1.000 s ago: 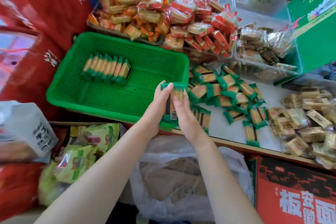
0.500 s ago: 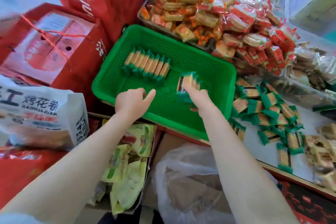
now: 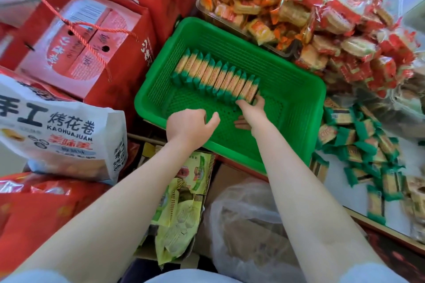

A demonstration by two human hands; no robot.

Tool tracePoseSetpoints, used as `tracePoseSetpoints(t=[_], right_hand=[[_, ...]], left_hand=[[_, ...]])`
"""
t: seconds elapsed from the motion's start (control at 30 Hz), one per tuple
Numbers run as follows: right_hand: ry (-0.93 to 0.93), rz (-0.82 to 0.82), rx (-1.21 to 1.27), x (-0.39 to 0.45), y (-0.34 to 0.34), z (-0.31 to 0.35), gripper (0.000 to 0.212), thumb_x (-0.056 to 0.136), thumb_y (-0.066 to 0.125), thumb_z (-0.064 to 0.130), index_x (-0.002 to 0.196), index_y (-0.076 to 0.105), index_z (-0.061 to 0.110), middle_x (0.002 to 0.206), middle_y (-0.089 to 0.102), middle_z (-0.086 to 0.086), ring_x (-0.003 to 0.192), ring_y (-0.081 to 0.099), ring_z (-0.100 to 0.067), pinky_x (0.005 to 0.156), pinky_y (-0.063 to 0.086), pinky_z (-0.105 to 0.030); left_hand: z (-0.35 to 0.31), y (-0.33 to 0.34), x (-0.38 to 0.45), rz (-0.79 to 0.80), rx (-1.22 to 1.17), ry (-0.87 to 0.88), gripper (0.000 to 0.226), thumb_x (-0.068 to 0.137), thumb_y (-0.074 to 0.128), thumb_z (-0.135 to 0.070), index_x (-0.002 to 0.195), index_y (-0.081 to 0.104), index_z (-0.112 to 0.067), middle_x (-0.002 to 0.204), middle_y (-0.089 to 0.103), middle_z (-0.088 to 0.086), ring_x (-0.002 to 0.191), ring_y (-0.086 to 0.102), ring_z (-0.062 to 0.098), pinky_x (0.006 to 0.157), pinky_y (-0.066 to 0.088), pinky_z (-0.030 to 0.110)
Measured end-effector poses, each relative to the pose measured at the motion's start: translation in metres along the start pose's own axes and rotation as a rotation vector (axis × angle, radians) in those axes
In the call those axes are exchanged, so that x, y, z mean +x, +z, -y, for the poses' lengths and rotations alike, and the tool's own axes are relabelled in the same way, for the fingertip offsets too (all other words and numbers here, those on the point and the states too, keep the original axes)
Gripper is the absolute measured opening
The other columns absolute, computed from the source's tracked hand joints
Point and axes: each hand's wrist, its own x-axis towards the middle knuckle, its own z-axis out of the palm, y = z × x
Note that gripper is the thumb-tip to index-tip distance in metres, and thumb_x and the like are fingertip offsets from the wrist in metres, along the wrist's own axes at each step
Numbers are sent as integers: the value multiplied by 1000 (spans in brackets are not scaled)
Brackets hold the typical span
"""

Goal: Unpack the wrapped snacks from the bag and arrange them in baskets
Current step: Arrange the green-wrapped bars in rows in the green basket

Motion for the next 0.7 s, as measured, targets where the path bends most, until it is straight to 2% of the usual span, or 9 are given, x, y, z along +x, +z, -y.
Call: tracePoseSetpoints(t=[0.1,0.2,0.33,0.43,0.57,0.63,0.7], right_hand=[[38,19,132,4,7,6,88,94,65,31,158,5,27,132,57,-16,88,70,-27,72,63,-40],[65,17,201,10,9,6,78,96,63,29,155,13,17,119,62,-15,91,70,-28,79,62,-45],[19,102,153,15,2,0,67,98,57,29,154,21,21,116,63,-14,90,71,-28,72,61,-41],[7,122,134,13,-6,-4,57,101,52,32,153,30,24,114,63,-12,92,69,-28,76,59,-40],[-32,159,130,-5,-26,-8,63,101,53,41,155,29,22,115,63,-8,93,70,-24,70,56,-35],[-92,166,156,-26,-45,-10,58,100,56,45,149,38,19,113,65,-6,92,70,-22,72,57,-34],[-175,150,208,-52,-74,-18,43,100,56,44,134,51,18,110,67,-5,89,72,-20,76,59,-35]], left_hand=[[1,1,1,-2,6,5,60,101,28,-60,64,49,-17,52,44,-2,43,37,21,40,22,22],[2,2,0,-8,10,9,60,101,28,-60,65,50,-17,52,46,-2,43,38,21,40,23,22],[1,3,1,-19,18,-1,59,101,28,-59,64,49,-18,52,45,-3,42,38,20,40,22,22],[2,5,1,-32,14,2,59,101,28,-59,64,48,-17,51,44,-2,43,36,21,41,20,22],[5,5,0,-48,24,10,59,101,28,-57,65,50,-16,51,43,-2,44,36,21,42,19,23],[4,3,0,-26,45,-10,58,102,28,-55,68,52,-15,52,44,-2,44,36,21,42,20,23],[-3,2,-3,-9,48,-37,54,104,30,-49,77,59,-12,56,49,1,46,39,22,43,23,25]])
